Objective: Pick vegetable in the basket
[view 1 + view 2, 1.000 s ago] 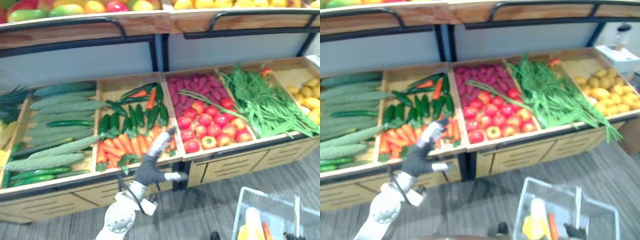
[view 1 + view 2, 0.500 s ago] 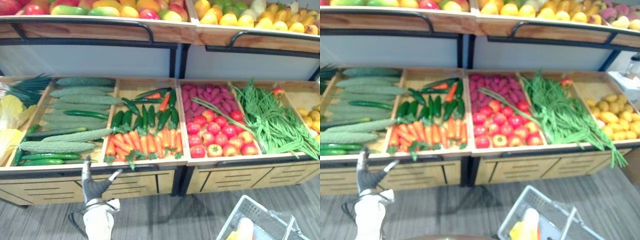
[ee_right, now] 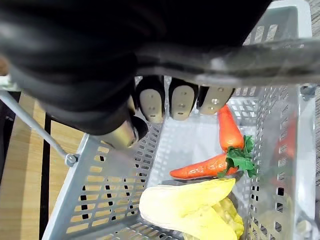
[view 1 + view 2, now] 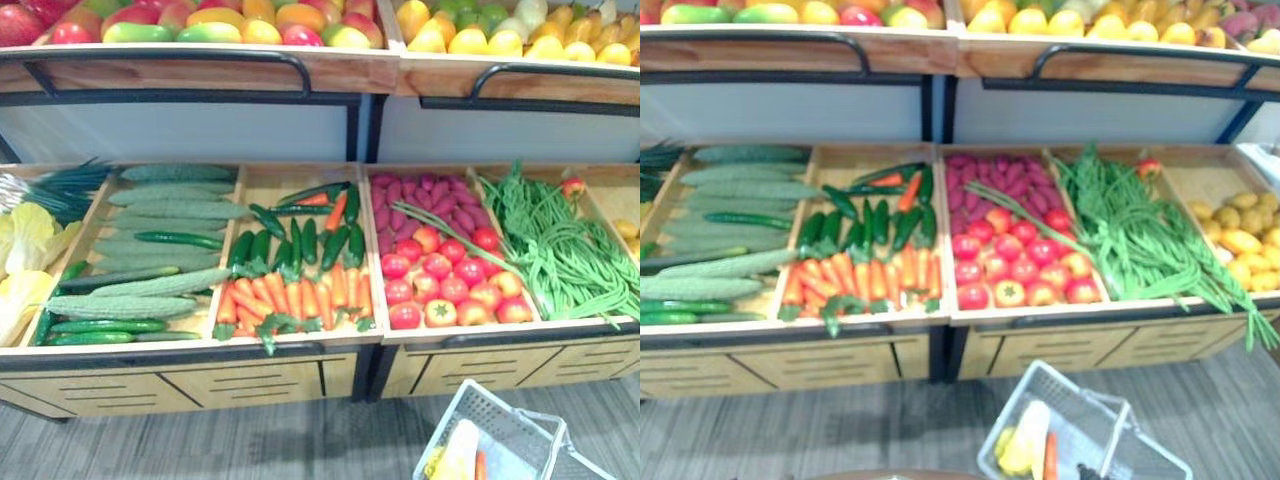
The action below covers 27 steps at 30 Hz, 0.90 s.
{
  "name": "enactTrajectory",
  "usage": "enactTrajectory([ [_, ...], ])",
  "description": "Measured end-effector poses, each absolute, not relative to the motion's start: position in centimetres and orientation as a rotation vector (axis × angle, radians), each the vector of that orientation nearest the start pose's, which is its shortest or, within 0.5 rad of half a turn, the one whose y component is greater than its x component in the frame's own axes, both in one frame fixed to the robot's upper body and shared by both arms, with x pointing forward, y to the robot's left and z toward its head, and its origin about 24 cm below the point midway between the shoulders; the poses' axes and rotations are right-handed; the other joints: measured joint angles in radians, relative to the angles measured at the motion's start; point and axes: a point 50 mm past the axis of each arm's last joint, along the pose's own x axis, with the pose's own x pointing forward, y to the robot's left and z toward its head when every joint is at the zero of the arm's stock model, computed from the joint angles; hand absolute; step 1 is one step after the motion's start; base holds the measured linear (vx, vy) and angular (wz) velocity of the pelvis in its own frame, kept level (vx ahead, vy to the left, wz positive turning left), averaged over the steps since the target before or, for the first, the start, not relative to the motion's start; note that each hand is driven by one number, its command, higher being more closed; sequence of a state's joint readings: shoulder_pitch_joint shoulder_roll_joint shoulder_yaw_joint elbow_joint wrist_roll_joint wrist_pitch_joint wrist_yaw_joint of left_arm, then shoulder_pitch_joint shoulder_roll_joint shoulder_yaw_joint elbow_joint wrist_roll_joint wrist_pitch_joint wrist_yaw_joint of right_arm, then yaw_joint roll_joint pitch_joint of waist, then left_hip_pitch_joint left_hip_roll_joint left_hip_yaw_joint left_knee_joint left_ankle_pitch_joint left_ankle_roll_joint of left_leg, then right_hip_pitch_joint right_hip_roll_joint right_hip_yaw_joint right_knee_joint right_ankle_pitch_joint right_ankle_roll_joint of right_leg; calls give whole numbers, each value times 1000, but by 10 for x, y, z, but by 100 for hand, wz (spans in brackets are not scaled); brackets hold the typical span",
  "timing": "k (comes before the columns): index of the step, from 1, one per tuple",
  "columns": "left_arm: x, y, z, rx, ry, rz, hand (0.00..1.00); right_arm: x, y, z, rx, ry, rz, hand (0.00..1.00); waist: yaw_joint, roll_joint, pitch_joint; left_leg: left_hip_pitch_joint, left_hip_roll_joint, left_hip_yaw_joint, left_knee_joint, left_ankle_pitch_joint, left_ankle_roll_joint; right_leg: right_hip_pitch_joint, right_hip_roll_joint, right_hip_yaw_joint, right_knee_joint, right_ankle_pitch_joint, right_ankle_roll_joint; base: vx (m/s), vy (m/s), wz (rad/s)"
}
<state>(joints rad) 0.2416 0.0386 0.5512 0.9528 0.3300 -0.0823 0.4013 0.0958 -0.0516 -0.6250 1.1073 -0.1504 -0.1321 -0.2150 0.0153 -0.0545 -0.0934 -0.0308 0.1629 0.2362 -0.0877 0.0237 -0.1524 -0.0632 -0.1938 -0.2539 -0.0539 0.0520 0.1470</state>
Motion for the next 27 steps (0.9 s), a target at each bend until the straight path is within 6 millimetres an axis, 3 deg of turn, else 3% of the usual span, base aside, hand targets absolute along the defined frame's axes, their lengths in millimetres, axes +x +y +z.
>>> enactTrajectory([
  [11,19,247,-158,208,1209,595,0,69,-255,-155,6,1073,-681,100,-41,9,26,34,-5,31,6,-40,-11,-3,-2,49,0,-12,-7,16,-2,-13],
  [18,22,234,-163,213,1228,474,0,71,-263,-152,-31,1066,-653,100,-41,16,36,54,-4,69,26,-66,-10,-4,1,93,0,-13,0,27,-7,-18],
  [19,25,233,-163,216,1223,462,0,71,-264,-152,-32,1064,-654,100,-42,18,40,53,-3,79,43,-80,-9,-5,0,102,6,-18,2,67,8,-26],
  [21,33,230,-163,223,1205,440,0,77,-264,-151,-27,1050,-655,100,-42,23,83,23,20,81,196,-172,-5,-15,-4,127,81,-58,8,51,11,-28],
  [23,38,227,-163,235,1196,407,0,82,-269,-148,-32,1024,-661,100,-43,44,103,-47,66,69,396,-282,0,-69,6,159,200,-107,12,14,36,-45],
  [26,50,227,-162,261,1167,374,0,87,-262,-147,-1,981,-669,100,-43,37,132,-37,93,118,468,-334,8,-117,31,232,266,-80,-18,-14,98,-76],
  [27,57,226,-161,265,1147,366,0,95,-257,-145,10,949,-665,100,-38,39,145,-13,115,182,476,-347,11,-147,56,251,277,-22,-39,-74,141,-126],
])
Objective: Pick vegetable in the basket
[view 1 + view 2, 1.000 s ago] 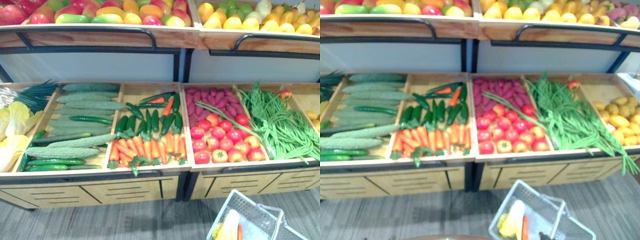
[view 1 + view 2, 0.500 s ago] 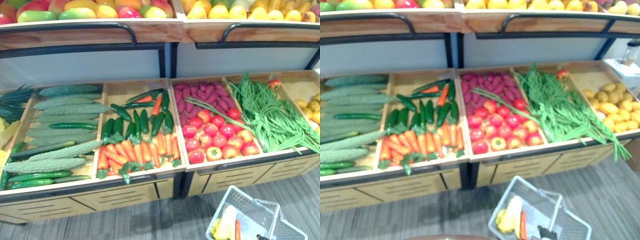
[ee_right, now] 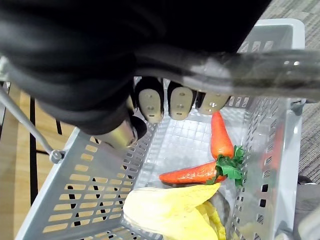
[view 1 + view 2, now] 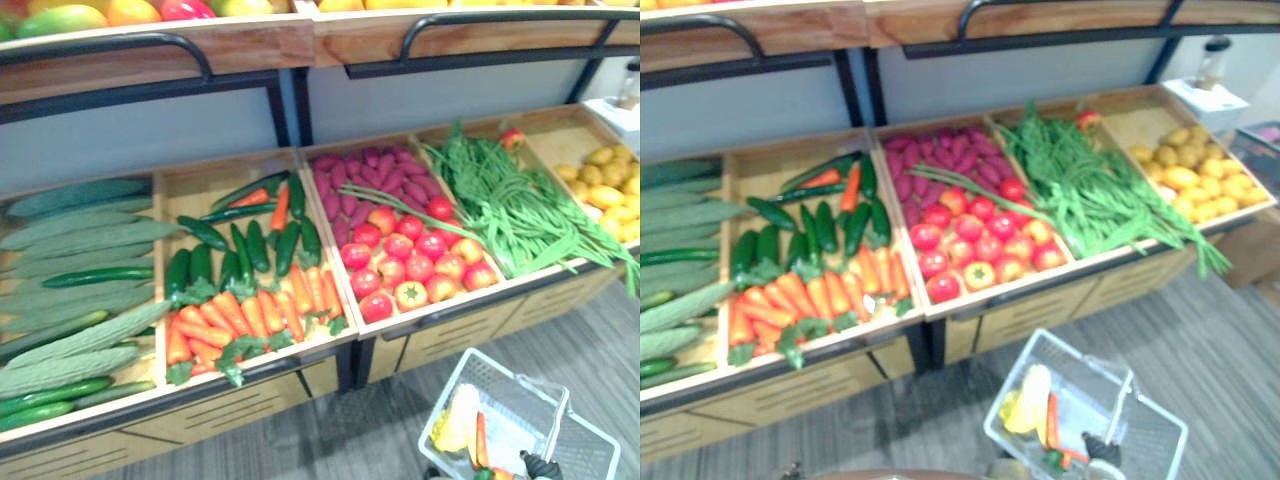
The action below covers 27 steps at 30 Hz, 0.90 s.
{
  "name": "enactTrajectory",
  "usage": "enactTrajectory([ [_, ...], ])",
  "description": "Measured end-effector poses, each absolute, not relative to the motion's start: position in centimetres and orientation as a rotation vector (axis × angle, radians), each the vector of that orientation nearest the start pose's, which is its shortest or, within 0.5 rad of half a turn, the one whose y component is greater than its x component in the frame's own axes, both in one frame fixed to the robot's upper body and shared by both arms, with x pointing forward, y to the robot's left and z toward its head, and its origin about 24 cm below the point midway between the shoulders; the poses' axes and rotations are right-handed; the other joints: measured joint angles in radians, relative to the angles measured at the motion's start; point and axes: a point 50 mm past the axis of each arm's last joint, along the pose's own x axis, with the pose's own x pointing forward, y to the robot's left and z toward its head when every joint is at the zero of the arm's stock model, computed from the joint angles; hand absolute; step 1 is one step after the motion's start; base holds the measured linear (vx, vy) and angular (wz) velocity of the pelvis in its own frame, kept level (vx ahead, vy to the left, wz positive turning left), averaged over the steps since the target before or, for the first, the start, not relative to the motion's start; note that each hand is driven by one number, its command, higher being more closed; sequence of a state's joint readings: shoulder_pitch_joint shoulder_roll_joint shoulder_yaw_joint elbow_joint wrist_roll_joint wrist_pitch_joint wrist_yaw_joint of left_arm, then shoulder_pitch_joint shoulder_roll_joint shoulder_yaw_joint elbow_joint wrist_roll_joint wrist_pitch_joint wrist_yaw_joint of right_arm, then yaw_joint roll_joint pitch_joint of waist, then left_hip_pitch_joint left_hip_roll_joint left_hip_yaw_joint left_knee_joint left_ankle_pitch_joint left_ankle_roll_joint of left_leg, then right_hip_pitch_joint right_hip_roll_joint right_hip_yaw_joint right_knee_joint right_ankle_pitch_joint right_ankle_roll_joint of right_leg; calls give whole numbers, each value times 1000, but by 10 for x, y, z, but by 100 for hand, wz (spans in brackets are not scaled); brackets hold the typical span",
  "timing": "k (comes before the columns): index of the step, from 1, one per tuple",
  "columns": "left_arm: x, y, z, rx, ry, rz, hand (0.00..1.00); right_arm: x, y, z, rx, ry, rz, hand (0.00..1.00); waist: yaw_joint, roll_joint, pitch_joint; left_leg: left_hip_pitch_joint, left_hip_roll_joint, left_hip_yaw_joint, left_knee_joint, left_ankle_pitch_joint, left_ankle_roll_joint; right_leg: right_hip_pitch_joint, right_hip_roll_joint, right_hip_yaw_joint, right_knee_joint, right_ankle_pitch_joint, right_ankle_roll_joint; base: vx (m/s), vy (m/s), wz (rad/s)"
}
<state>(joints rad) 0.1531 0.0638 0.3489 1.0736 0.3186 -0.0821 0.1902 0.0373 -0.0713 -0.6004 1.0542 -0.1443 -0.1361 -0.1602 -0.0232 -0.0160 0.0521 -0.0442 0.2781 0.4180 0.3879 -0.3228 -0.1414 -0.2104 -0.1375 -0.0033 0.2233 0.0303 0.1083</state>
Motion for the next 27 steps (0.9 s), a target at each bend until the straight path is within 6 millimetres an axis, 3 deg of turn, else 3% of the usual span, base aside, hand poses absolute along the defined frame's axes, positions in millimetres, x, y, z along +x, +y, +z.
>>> enactTrajectory([
  [1,57,226,-161,265,1147,365,0,99,-254,-144,14,932,-656,100,-1,-1,1,8,10,37,0,-2,2,-18,10,-6,-2,37,-7,-100,185,-179],
  [3,58,226,-161,273,1143,354,0,110,-244,-142,19,893,-615,100,0,-1,6,41,24,162,-25,-7,13,-55,46,-111,-102,221,-70,-148,186,-192],
  [4,61,225,-161,277,1135,348,0,119,-238,-141,19,879,-585,100,7,3,23,70,26,270,-72,4,37,-70,26,-251,-53,175,-107,-179,120,-196],
  [5,67,230,-158,297,1112,351,0,119,-242,-139,8,866,-590,100,0,-22,40,98,7,345,-73,2,46,-84,-42,-435,173,-12,-143,-163,83,-183],
  [7,67,230,-158,319,1109,324,0,111,-250,-139,-15,883,-610,100,-1,-22,43,127,13,460,-43,-3,54,-39,-119,-622,388,-138,-158,-119,51,-154],
  [9,68,229,-158,325,1108,313,0,108,-249,-141,-14,897,-608,100,-3,-19,45,136,19,499,-36,-3,54,-26,-124,-621,410,-145,-143,-63,-10,-104],
  [10,71,229,-158,334,1104,299,0,103,-248,-143,-4,919,-620,100,-5,-19,45,138,19,523,-36,-3,54,-16,-120,-602,388,-155,-113,-30,-97,-76],
  [13,79,228,-157,326,1091,280,0,93,-252,-147,25,958,-668,100,-6,-8,52,153,5,563,-56,17,50,26,-53,-564,224,-196,-96,-29,-155,-63],
  [16,88,219,-157,320,1071,251,0,96,-259,-146,15,968,-675,100,-6,27,68,134,-1,568,-50,53,47,47,14,-491,50,-193,-93,-45,-145,-69],
  [18,94,215,-157,333,1058,222,0,94,-260,-146,33,976,-691,100,-13,41,78,127,36,561,25,75,51,59,30,-470,29,-186,-98,-56,-94,-34],
  [20,93,217,-156,338,1059,224,0,94,-257,-148,37,987,-677,100,-25,39,79,115,103,549,175,105,58,85,49,-439,17,-190,-104,-28,-133,-41],
  [21,92,217,-157,338,1062,223,0,96,-254,-148,19,988,-646,100,-27,41,80,104,162,522,296,146,65,101,65,-411,11,-193,-110,3,-106,-68],
  [22,92,218,-157,340,1063,225,0,98,-252,-148,3,987,-623,100,-26,42,80,83,200,475,387,200,78,114,77,-383,8,-194,-117,54,-62,-127],
  [23,89,221,-157,348,1069,227,0,102,-249,-148,-26,978,-577,100,-14,30,88,5,208,303,517,239,106,129,81,-303,8,-197,-123,50,-12,-123],
  [25,90,220,-157,347,1067,224,0,105,-251,-146,-47,967,-560,100,-1,30,88,-49,157,152,538,191,97,131,76,-250,10,-196,-122,45,46,-118],
  [27,82,217,-159,342,1081,222,0,105,-250,-146,-47,963,-545,100,4,28,89,-79,46,-48,425,146,65,147,68,-156,10,-188,-109,91,172,-123],
])
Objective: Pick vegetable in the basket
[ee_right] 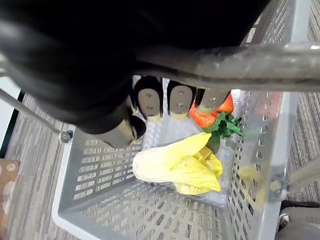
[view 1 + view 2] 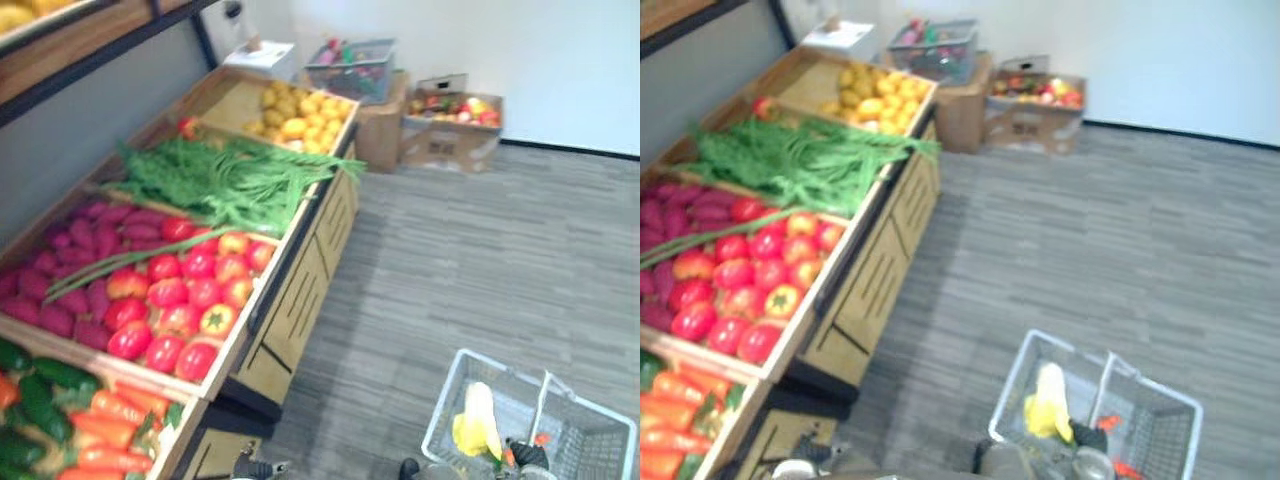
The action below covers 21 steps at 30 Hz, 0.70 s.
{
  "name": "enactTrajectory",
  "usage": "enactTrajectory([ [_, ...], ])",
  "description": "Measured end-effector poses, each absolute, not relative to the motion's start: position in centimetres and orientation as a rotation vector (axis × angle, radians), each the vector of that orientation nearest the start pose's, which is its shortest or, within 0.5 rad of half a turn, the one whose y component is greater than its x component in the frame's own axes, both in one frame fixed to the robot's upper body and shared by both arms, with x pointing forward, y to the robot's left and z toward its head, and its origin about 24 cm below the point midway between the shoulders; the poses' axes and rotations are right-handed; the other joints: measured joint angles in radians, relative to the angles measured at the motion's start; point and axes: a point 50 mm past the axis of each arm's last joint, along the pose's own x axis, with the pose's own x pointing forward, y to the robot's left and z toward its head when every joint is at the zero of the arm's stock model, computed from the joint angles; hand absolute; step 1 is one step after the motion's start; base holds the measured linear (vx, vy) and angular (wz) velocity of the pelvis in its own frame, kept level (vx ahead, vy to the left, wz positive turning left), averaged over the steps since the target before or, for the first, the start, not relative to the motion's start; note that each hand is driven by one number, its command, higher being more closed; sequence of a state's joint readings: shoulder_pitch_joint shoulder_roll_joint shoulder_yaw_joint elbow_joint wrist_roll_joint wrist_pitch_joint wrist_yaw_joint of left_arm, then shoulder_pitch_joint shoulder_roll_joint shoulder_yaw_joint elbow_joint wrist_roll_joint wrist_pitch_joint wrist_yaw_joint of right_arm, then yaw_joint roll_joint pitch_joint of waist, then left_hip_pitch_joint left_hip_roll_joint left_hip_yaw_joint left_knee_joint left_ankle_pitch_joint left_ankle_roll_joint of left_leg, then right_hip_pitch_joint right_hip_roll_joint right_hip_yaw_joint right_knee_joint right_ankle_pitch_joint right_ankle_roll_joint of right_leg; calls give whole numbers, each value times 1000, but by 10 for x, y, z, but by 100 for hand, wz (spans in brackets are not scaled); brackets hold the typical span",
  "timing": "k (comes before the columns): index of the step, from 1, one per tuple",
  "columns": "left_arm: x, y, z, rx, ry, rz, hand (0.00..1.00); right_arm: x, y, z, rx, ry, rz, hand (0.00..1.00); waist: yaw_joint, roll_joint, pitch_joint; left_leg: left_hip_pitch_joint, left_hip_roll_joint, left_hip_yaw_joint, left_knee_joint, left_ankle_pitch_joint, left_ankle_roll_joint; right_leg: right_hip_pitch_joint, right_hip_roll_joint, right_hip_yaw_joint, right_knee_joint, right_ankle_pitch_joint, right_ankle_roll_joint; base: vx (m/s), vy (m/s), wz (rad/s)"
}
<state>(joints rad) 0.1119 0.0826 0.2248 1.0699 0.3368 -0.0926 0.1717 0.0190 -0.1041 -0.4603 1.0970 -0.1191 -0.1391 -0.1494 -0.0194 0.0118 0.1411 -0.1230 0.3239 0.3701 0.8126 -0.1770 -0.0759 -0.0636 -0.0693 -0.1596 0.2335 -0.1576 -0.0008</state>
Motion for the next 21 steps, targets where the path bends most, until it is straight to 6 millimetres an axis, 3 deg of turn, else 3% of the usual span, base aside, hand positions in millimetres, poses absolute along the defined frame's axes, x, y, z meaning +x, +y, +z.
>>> enactTrajectory([
  [2,80,217,-159,343,1077,218,0,105,-249,-147,-43,963,-541,100,-3,0,0,-10,-70,-120,-123,-23,-21,-3,0,59,-6,5,10,45,198,-100],
  [4,77,215,-159,337,1078,223,0,111,-248,-145,-49,947,-527,100,6,1,-1,-4,-184,-352,-386,-38,-29,-45,8,177,-6,13,36,9,307,-142],
  [6,73,215,-160,336,1091,230,0,117,-246,-144,-62,935,-505,100,13,-1,-9,33,-221,-469,-503,-78,-35,-86,18,261,-8,27,60,32,311,-132],
  [7,72,216,-160,334,1094,240,0,120,-244,-144,-64,928,-490,100,17,-5,-23,57,-246,-465,-550,-91,-18,-102,14,311,-31,54,99,55,328,-121],
  [8,72,220,-159,347,1091,251,0,118,-240,-145,-57,932,-483,100,17,-25,-27,46,-262,-423,-549,-92,-10,-97,-4,338,-73,89,110,42,265,-91],
  [12,69,225,-159,352,1105,269,0,120,-230,-147,-58,932,-449,100,25,-53,-52,57,-291,-314,-559,-110,23,-111,-33,388,-140,163,131,34,261,-95],
  [13,71,224,-159,348,1101,270,0,135,-221,-141,-82,878,-395,100,49,-56,-52,75,-259,-180,-591,-97,44,-169,-30,180,-144,247,88,46,147,-160],
  [14,72,223,-159,348,1100,267,0,135,-222,-141,-95,881,-391,100,52,-56,-51,91,-258,-162,-591,-97,44,-166,-40,77,-124,225,57,56,42,-133],
  [15,73,221,-159,344,1098,264,0,135,-223,-141,-97,881,-395,100,50,-46,-46,102,-254,-162,-587,-97,44,-151,-38,50,-122,225,57,22,-55,-18],
  [18,78,220,-158,336,1083,264,0,129,-226,-142,-101,896,-408,100,47,-19,-55,111,-217,-158,-605,-94,48,-145,-16,91,-121,227,70,18,-42,5],
  [19,81,216,-158,327,1072,259,0,133,-227,-141,-92,882,-421,100,45,-13,-52,106,-200,-151,-604,-91,43,-184,-38,87,34,145,27,46,-55,23],
  [20,81,216,-158,330,1070,254,0,134,-233,-139,-84,875,-450,100,44,-22,-57,110,-194,-154,-608,-84,31,-217,-77,88,152,106,33,83,-134,24],
  [21,77,220,-158,340,1079,258,0,132,-238,-139,-84,884,-462,100,52,-30,-64,110,-179,-158,-601,-77,17,-225,-124,99,216,106,38,90,-182,5],
])
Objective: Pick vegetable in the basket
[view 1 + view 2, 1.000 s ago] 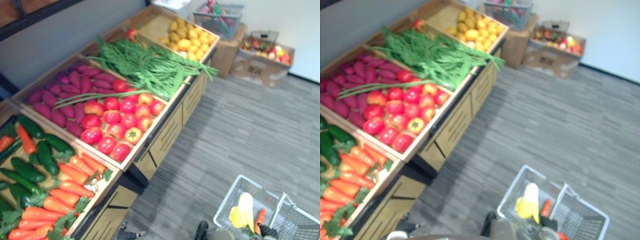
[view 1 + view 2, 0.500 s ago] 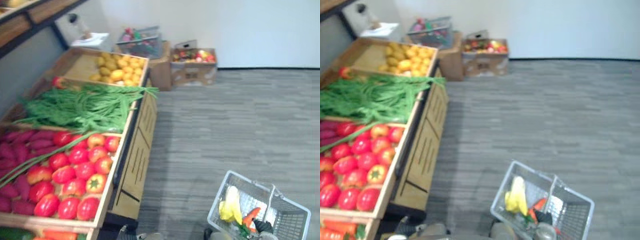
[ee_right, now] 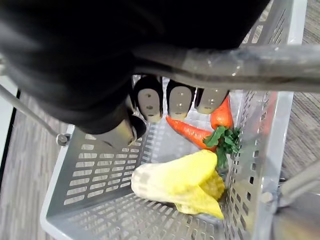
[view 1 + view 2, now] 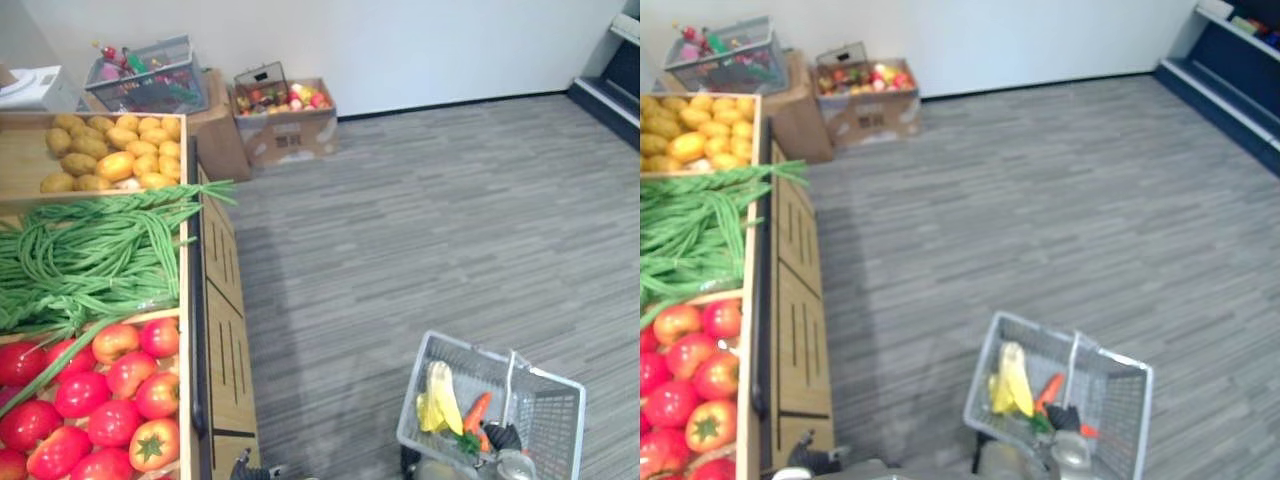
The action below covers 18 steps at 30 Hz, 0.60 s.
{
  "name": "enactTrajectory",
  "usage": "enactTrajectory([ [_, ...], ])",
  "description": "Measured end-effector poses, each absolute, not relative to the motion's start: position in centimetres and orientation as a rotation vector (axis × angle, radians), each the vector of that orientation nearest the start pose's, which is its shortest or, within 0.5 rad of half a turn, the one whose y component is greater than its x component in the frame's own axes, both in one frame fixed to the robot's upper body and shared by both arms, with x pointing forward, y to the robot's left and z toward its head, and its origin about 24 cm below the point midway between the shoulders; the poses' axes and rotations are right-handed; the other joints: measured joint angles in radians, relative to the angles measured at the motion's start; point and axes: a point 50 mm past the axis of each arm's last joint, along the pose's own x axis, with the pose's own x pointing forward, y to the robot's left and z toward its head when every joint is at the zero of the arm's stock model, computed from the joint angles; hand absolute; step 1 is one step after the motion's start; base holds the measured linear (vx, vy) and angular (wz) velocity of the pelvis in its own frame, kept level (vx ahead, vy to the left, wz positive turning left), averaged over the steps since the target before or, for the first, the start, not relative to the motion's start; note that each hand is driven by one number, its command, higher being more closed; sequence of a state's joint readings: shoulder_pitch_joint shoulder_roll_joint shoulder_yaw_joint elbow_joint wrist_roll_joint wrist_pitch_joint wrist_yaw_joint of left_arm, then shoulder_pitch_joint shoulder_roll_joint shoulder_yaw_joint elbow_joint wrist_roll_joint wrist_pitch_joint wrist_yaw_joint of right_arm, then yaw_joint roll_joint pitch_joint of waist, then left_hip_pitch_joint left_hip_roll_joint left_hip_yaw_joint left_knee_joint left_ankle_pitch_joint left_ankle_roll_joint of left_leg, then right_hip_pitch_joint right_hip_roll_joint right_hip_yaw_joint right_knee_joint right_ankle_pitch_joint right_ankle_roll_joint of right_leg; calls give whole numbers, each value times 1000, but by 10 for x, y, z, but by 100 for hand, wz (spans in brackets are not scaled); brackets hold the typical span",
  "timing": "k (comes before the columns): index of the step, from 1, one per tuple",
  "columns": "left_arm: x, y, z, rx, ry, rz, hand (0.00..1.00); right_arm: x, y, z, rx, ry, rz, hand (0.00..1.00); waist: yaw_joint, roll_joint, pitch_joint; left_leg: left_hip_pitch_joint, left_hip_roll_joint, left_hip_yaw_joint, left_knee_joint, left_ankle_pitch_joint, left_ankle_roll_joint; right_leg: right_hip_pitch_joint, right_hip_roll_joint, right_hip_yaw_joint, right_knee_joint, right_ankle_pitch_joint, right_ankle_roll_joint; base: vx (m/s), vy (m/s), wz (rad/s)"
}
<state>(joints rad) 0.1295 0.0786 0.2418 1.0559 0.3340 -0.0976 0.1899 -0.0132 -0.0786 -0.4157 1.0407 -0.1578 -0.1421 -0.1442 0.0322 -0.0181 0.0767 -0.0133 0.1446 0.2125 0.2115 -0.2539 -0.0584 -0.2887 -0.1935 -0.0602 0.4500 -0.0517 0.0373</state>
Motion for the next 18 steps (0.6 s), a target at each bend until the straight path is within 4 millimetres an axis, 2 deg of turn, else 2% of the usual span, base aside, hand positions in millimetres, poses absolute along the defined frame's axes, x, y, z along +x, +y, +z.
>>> enactTrajectory([
  [1,74,223,-158,350,1088,261,0,132,-236,-140,-83,889,-455,100,0,-12,-7,-1,5,-3,1,5,-11,2,-19,11,-2,9,14,95,-277,0],
  [2,68,230,-157,372,1100,266,0,131,-228,-143,-82,904,-425,100,-2,-44,-20,-3,9,-8,0,16,-31,17,-54,27,-71,51,66,74,-267,-3],
  [3,66,235,-157,386,1110,265,0,130,-223,-145,-77,918,-408,100,-6,-61,-24,-4,20,-13,-2,22,-48,38,-47,51,-110,29,122,91,-482,-19],
  [4,65,234,-158,384,1119,267,0,130,-223,-146,-81,927,-395,100,2,-58,-28,-3,47,-13,-14,42,-79,62,-21,29,-165,9,134,51,-416,-24],
  [5,66,231,-159,377,1120,263,0,131,-224,-145,-88,923,-389,100,0,-41,-25,-3,62,-13,-20,50,-91,72,-5,17,-191,8,133,32,-393,-35],
  [7,69,219,-161,346,1118,249,0,136,-234,-142,-125,920,-385,100,-8,19,-9,6,103,-13,-9,68,-122,109,41,3,-246,-10,110,-15,-240,-29],
  [8,69,216,-161,339,1118,247,0,134,-238,-142,-129,929,-394,100,-7,31,-9,6,111,-15,4,76,-128,114,49,4,-248,-14,103,-34,-276,-21],
  [9,69,214,-162,337,1118,245,0,131,-243,-142,-141,940,-409,100,-8,33,-5,-1,114,-33,42,102,-131,124,54,5,-244,-21,93,-50,-266,-12],
  [11,69,214,-162,345,1117,238,0,126,-247,-143,-152,951,-421,100,-18,15,-1,-30,104,-33,119,161,-102,140,42,4,-243,-41,85,-63,-226,-2],
  [12,69,214,-162,354,1116,230,0,124,-249,-143,-161,954,-423,100,-21,18,-3,-44,104,-33,151,191,-78,146,34,2,-245,-45,82,-104,-180,4],
  [14,67,215,-162,361,1119,235,0,119,-252,-143,-173,964,-423,100,-27,25,-8,-52,100,-32,136,228,-64,156,36,-2,-273,-52,82,-116,-134,9],
  [18,67,216,-161,356,1120,250,0,110,-258,-144,-174,983,-446,100,-30,25,-8,-53,75,-27,77,230,-61,160,35,-38,-320,-31,93,-74,-39,29],
])
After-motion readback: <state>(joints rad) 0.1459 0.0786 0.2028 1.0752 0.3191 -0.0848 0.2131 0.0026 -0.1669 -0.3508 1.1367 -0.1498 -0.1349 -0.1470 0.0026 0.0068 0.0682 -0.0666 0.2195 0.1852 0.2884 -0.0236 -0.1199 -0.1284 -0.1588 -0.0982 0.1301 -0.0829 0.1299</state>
